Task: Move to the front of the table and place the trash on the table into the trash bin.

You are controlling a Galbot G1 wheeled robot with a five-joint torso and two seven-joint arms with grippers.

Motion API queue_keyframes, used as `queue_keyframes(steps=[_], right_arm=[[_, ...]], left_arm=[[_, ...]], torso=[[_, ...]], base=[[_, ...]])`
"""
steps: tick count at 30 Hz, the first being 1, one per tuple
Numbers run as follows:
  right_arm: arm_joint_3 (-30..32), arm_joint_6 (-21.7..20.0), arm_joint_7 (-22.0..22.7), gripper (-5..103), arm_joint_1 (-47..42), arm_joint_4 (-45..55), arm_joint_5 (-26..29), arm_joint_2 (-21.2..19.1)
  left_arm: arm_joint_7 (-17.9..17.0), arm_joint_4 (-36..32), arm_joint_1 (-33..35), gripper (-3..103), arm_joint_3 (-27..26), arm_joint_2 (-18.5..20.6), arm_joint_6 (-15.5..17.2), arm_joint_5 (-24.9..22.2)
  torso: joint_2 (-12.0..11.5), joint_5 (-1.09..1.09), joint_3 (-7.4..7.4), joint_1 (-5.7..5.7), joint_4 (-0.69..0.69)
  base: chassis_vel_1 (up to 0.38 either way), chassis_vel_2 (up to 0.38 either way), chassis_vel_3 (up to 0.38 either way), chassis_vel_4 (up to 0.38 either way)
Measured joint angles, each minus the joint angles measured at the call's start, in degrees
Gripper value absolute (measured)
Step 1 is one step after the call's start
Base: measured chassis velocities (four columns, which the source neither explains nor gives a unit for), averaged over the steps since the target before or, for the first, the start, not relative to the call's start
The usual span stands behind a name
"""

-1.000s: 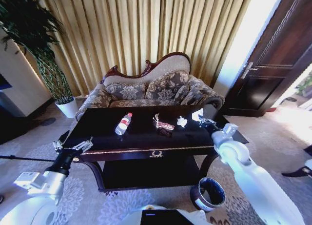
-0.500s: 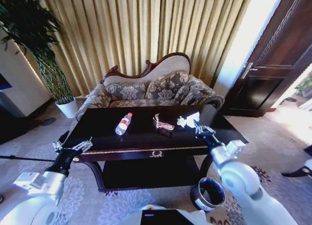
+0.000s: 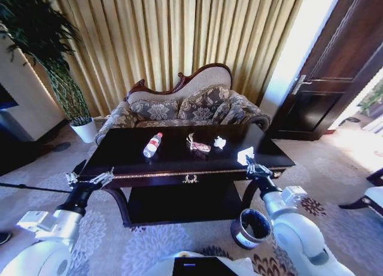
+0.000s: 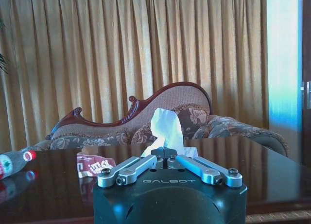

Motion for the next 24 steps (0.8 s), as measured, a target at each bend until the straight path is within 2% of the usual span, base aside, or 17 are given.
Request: queue_keyframes(steps=[5,9,20,22,24], right_arm=[[-0.34,0.91,-0.22,0,-0.03,-1.08,0.24,0.42],[-0.38,-1.05,-0.04,0,-0.07,-4.09,1.26,1.41],[-0.03,-2.34,2.0,0,3.36,-25.15,-0.41,3.17],[-0.19,-0.62,2.04,0,6.17,-35.18,-3.16,3.5],[-0.31,0.34,2.02,0,7.49,-39.11,-4.42,3.57]], left_arm=[[0.09,0.28,-0.03,100,0.04,-0.03,-0.64,0.02],[0.16,0.51,0.0,100,0.03,-0.13,-0.82,0.04],[0.19,0.55,-0.56,100,-0.23,-0.45,-0.87,-0.32],[0.19,0.55,-0.63,100,-0.43,-0.48,-0.88,-0.69],[0.19,0.55,-0.6,100,-0.54,-0.49,-0.87,-0.89]], torso=[[0.03,0.01,-0.01,-0.03,-0.01],[0.0,0.0,0.01,0.0,0.0],[-0.02,0.0,0.0,0.04,0.0],[-0.01,0.03,0.01,0.02,-0.01],[-0.01,0.02,0.0,0.02,-0.01]], base=[[0.105,-0.127,-0.13,0.088],[0.0,0.0,0.0,0.0],[-0.006,0.01,0.005,-0.007],[0.0,0.0,0.0,0.0],[0.0,0.0,0.0,0.0]])
